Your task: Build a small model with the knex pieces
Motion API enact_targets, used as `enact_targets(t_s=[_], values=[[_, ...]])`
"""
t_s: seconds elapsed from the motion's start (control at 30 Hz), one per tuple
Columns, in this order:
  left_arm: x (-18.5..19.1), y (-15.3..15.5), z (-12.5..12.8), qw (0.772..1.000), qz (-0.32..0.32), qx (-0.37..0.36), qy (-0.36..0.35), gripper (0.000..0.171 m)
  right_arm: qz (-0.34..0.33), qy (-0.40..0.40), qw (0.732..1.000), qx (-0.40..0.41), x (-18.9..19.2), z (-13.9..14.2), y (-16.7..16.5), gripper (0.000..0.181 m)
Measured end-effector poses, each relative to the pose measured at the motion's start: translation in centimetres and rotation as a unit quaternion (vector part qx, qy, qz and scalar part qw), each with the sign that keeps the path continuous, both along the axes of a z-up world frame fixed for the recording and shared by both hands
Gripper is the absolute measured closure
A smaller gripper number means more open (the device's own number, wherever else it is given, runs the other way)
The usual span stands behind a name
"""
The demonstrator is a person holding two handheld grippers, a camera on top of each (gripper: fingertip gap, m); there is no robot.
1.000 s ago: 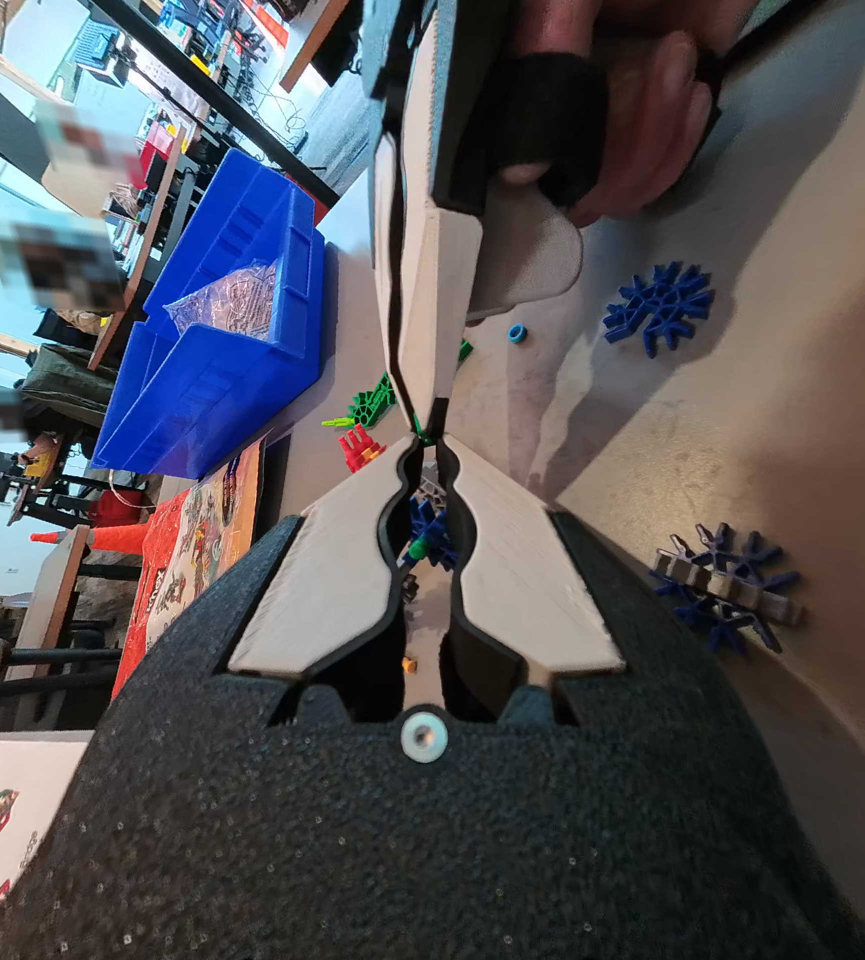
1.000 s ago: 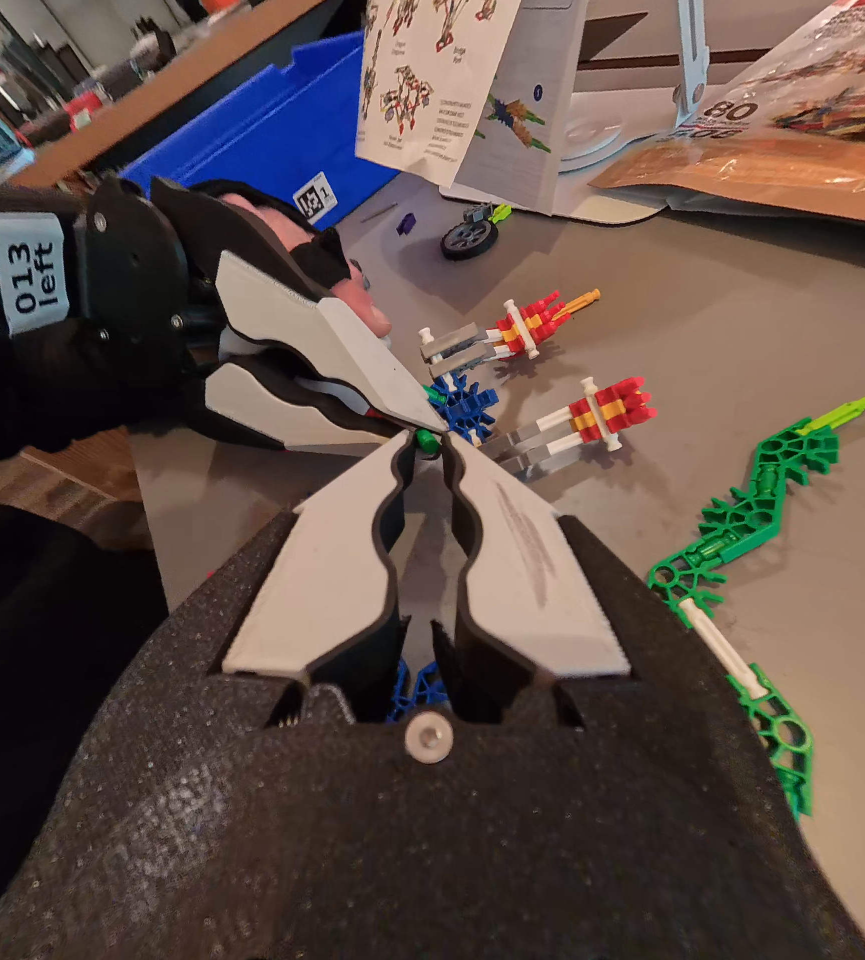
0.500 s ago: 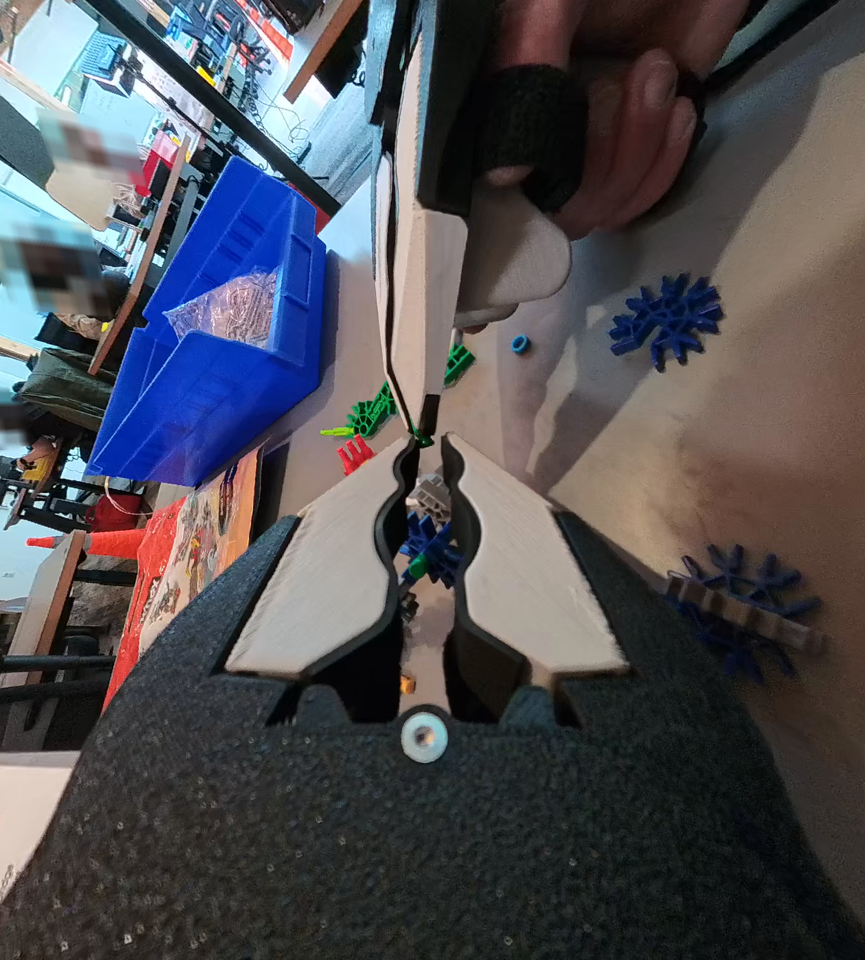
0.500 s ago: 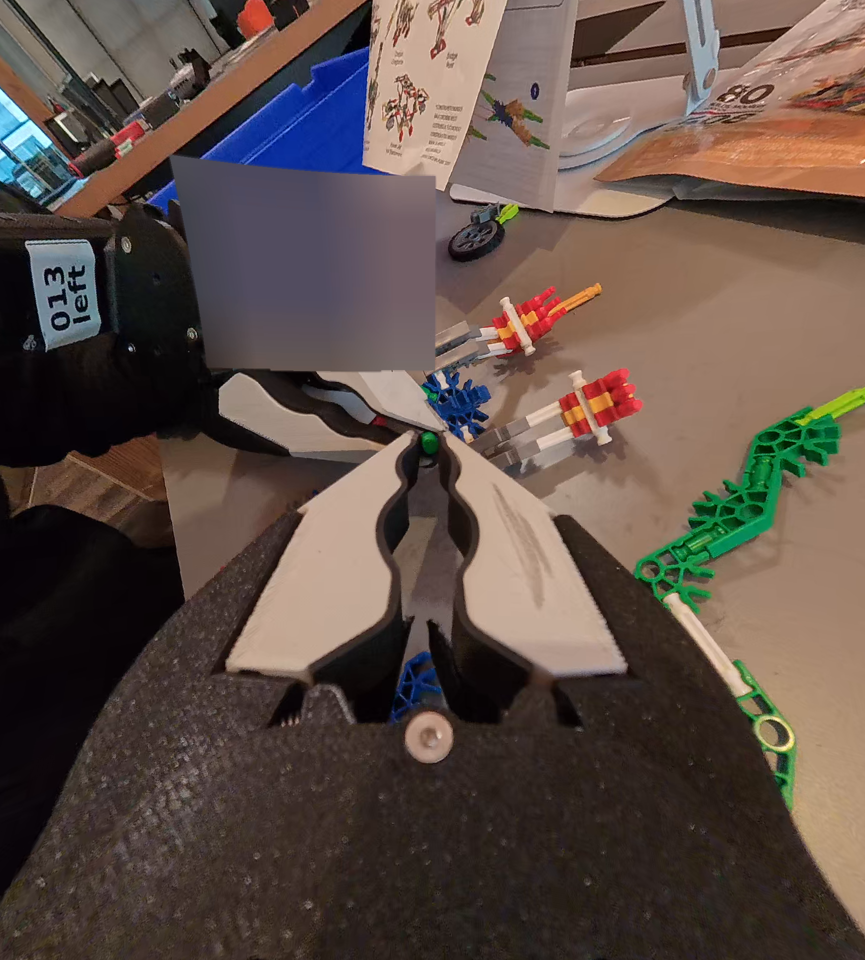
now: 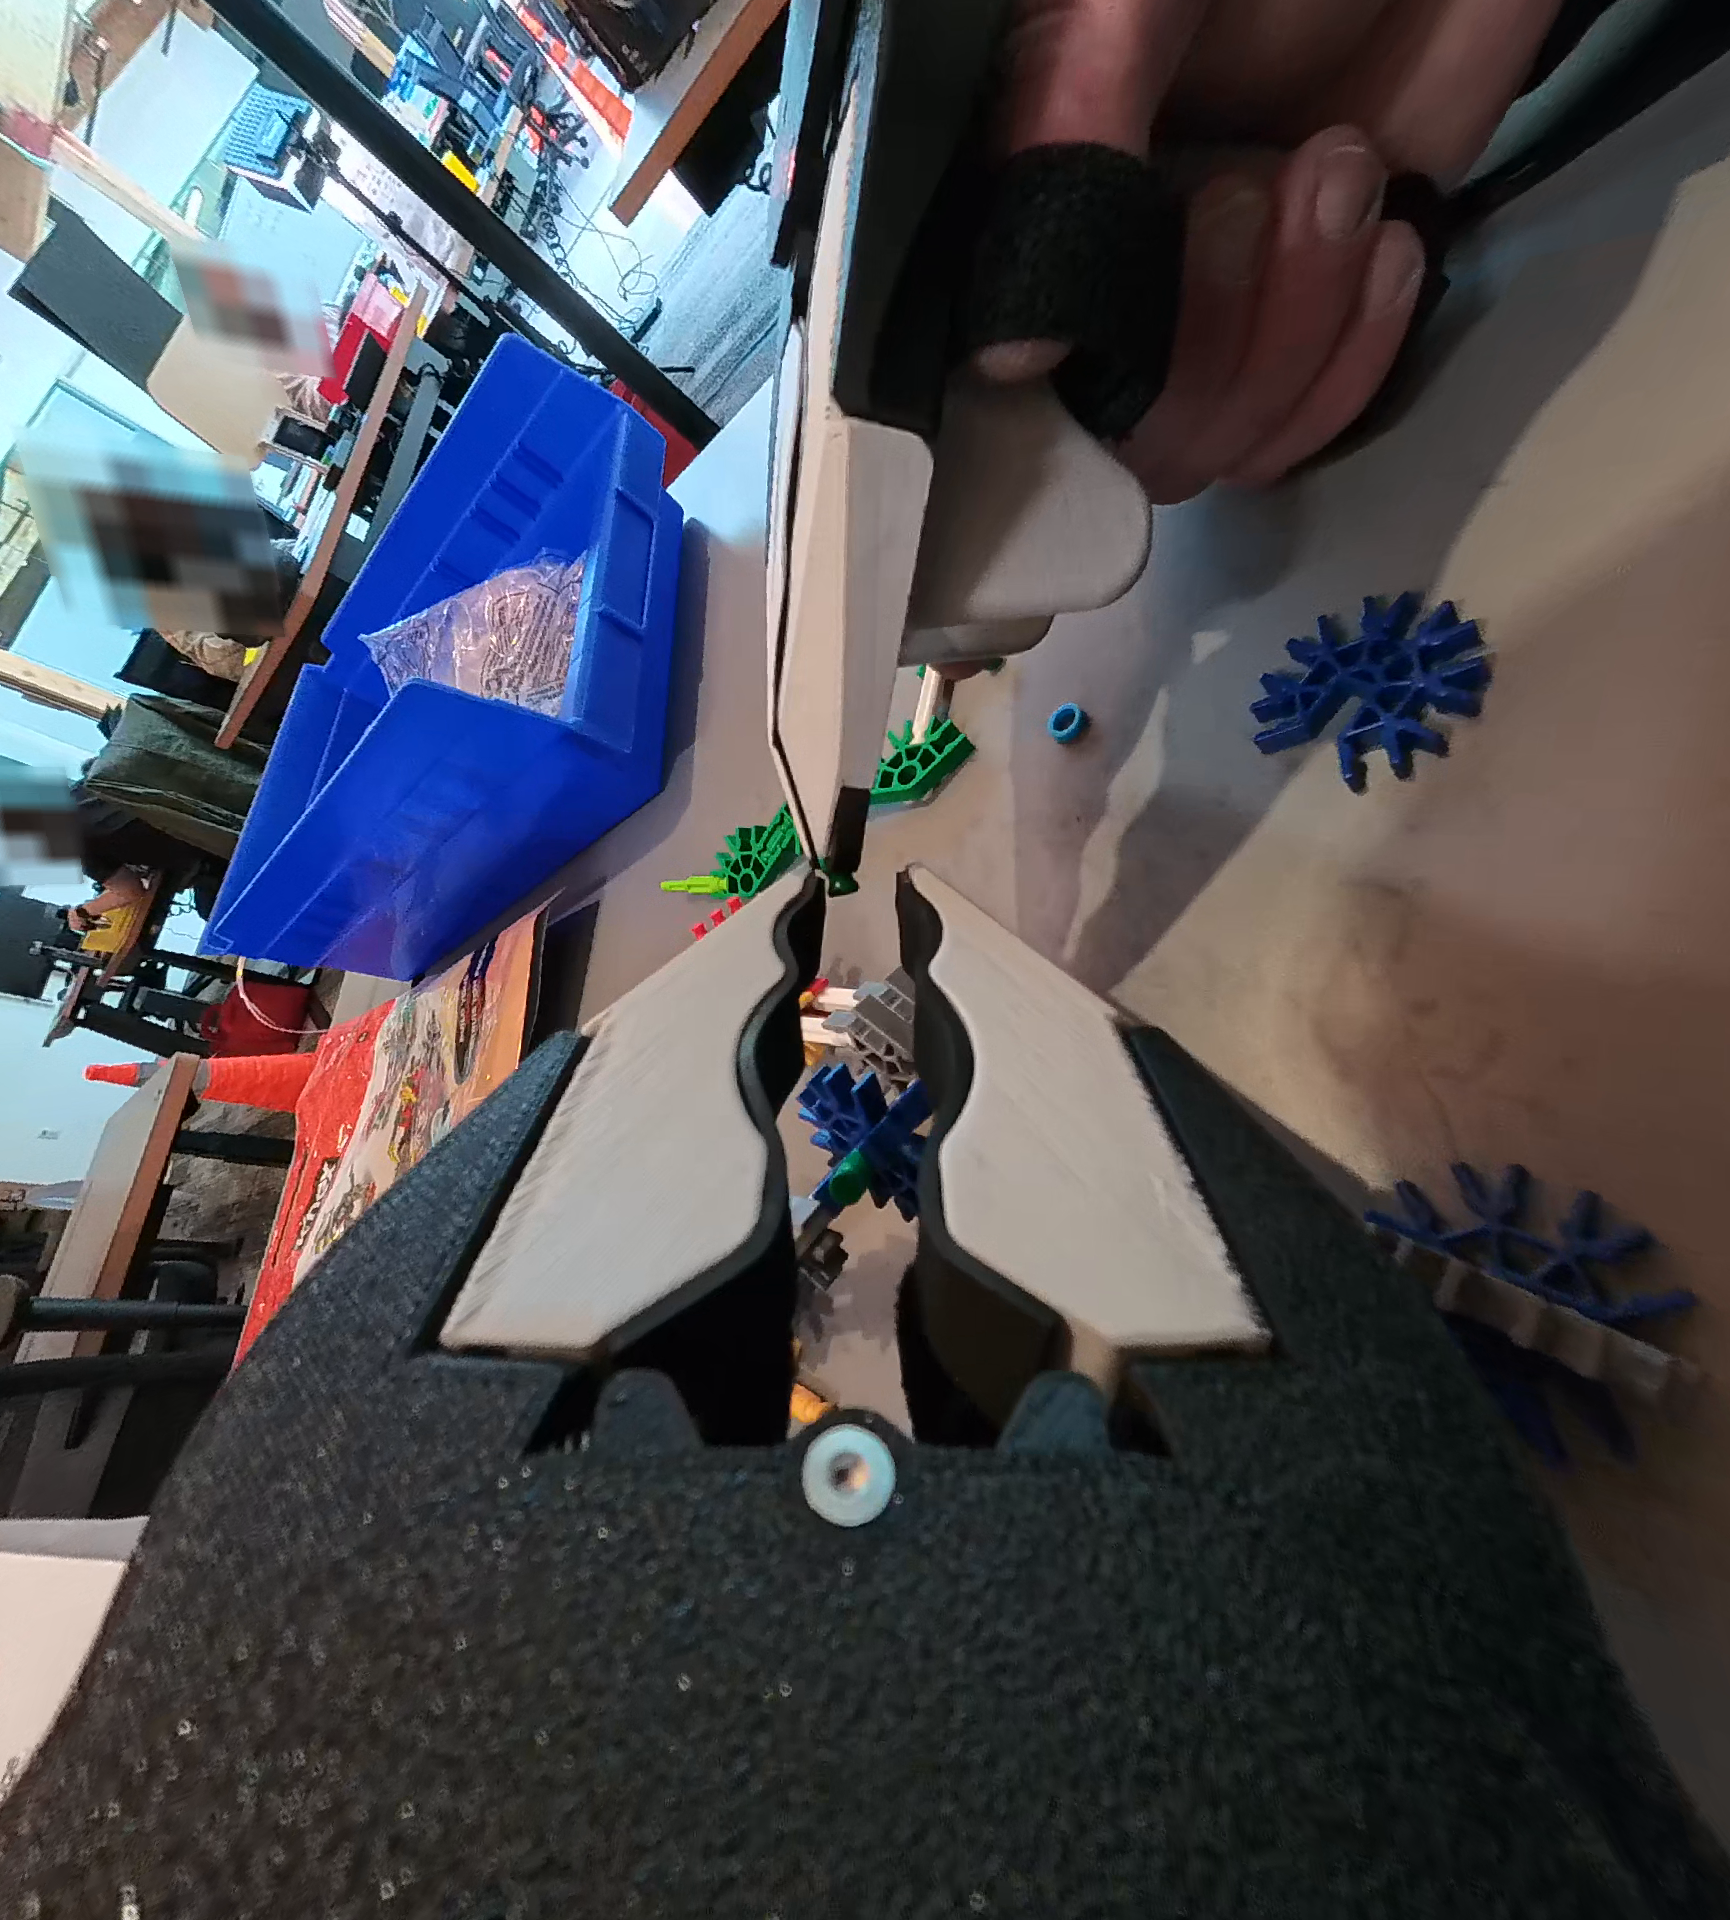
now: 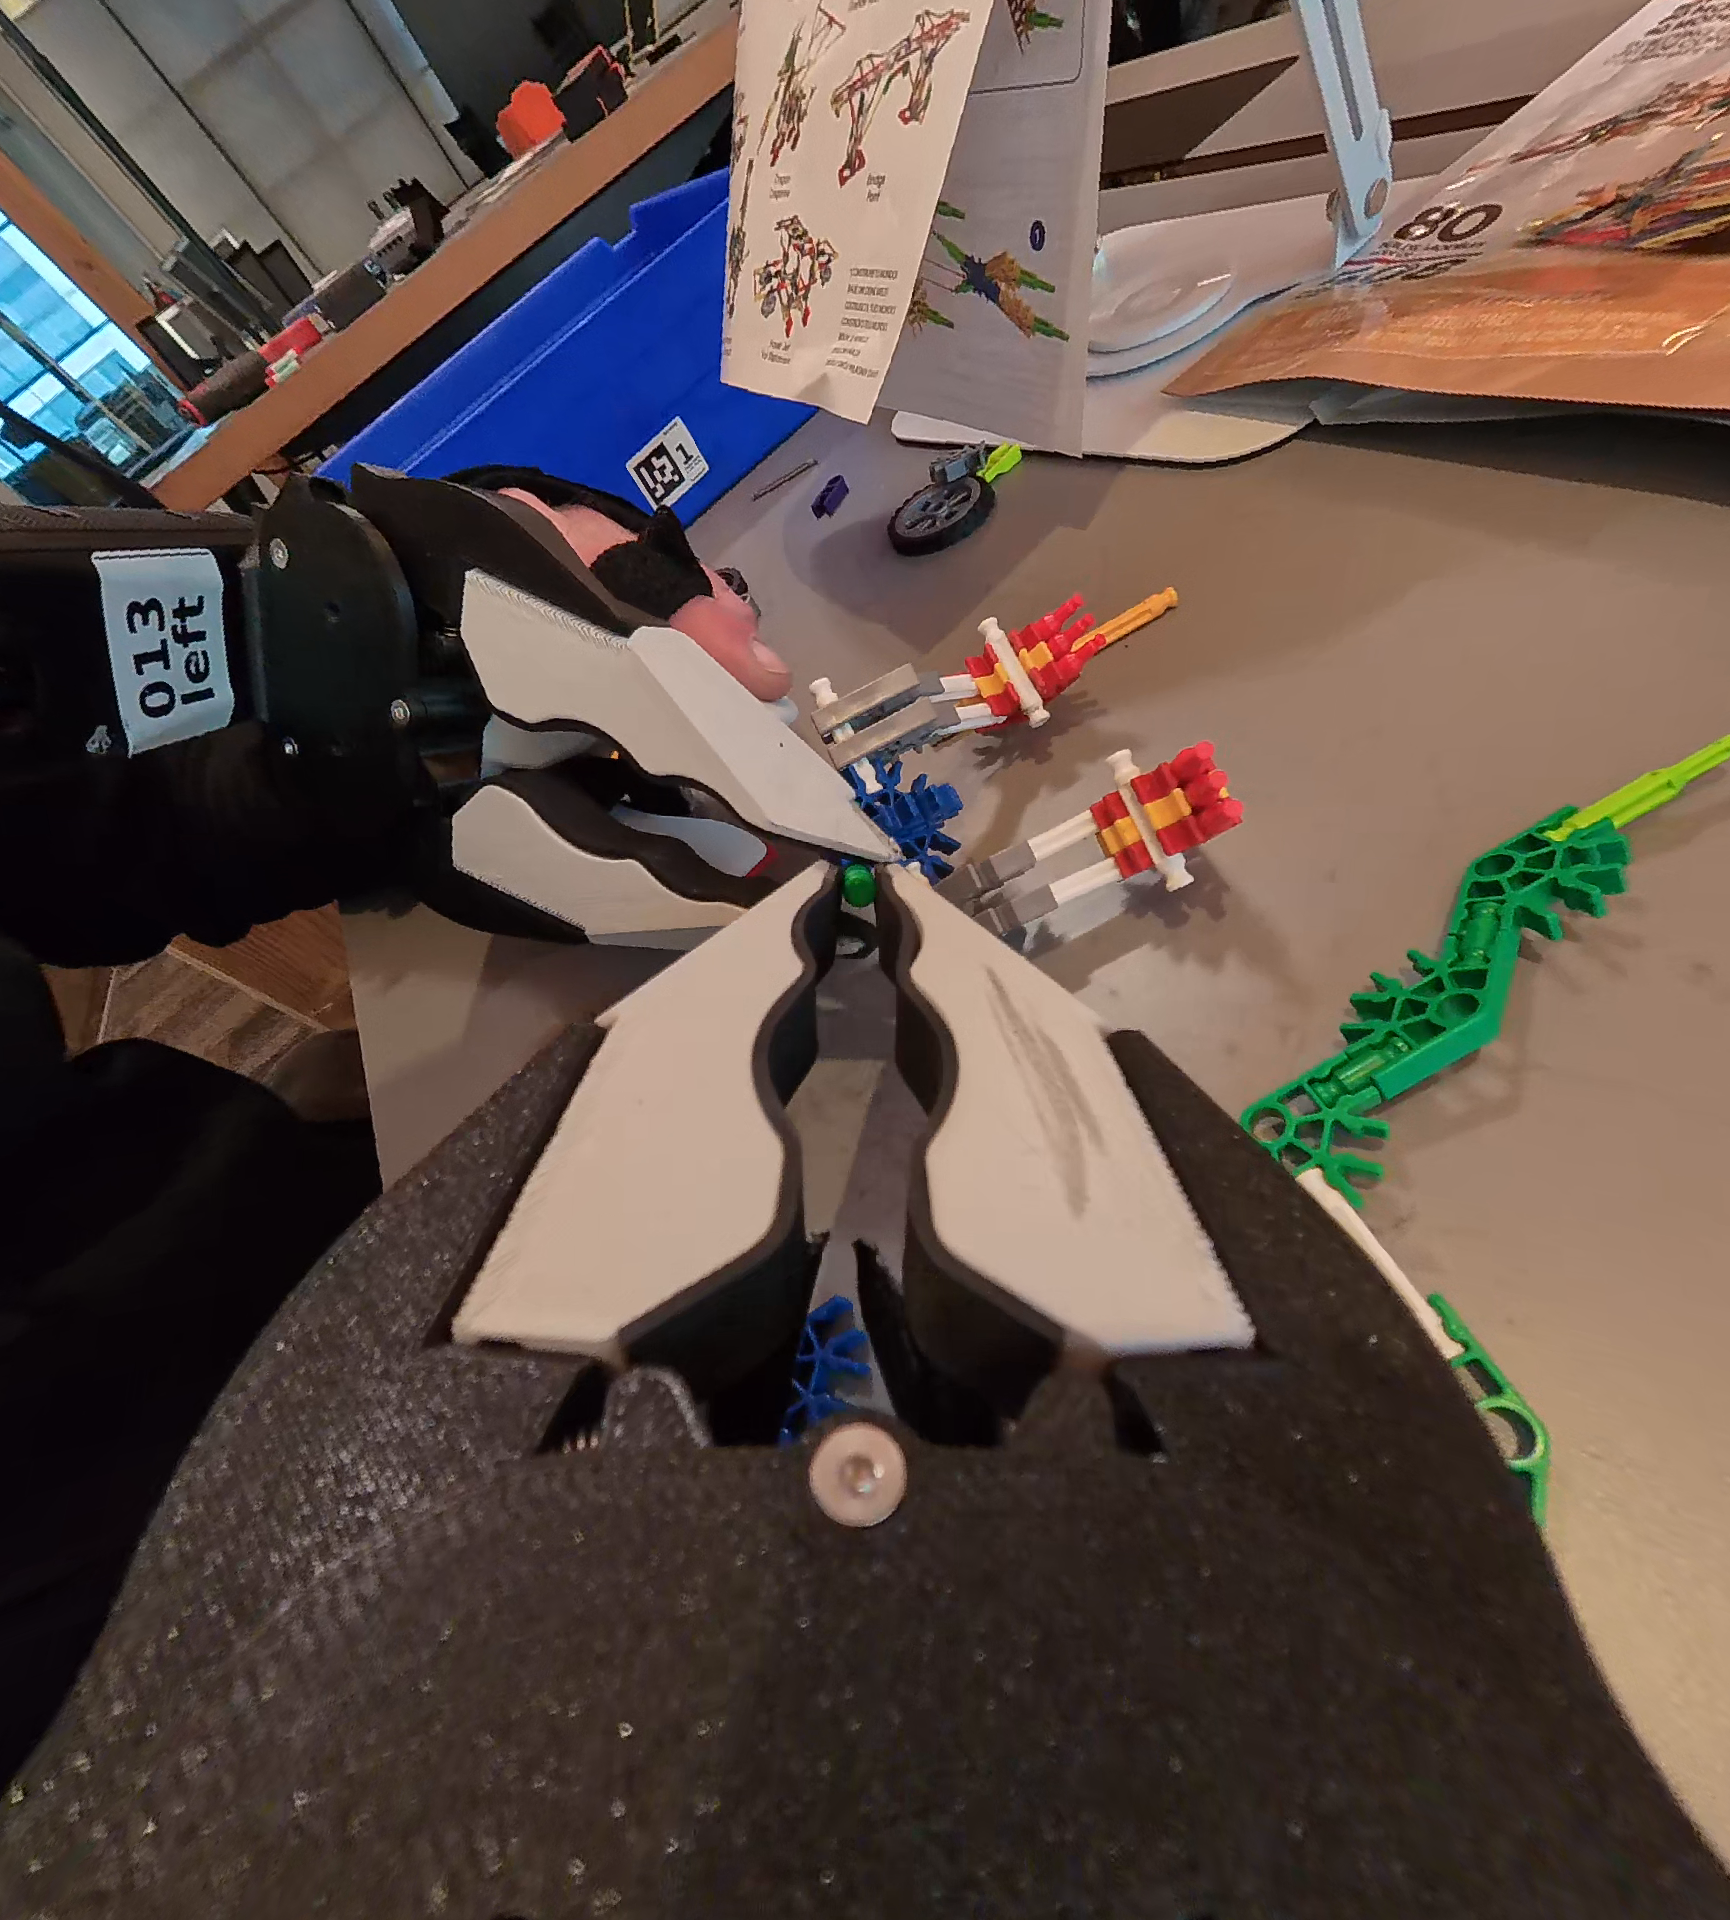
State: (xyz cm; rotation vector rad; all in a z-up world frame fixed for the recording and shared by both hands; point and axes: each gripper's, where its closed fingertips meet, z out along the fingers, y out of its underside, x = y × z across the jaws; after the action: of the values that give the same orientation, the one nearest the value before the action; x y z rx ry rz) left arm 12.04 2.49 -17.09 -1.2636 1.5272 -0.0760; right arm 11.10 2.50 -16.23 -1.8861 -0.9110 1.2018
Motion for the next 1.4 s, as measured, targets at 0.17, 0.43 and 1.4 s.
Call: enact_targets(t_s=[0.17,0.43,1.4], values=[[0.2,-0.1,0.2,1.0,-0.004,0.007,-0.005,0.159,0.021,-0.004,1.0,0.0,-0.4,-0.1,-0.7,0.175],[0.1,-0.1,0.6,1.0,-0.002,0.031,-0.003,0.164,0.016,0.005,1.0,-0.007,-0.4,0.0,-0.6,0.175],[0.3,0.5,0.6,1.0,0.011,0.028,-0.001,0.165,-0.032,-0.058,0.992,0.107,0.0,0.3,0.2,0.176]])
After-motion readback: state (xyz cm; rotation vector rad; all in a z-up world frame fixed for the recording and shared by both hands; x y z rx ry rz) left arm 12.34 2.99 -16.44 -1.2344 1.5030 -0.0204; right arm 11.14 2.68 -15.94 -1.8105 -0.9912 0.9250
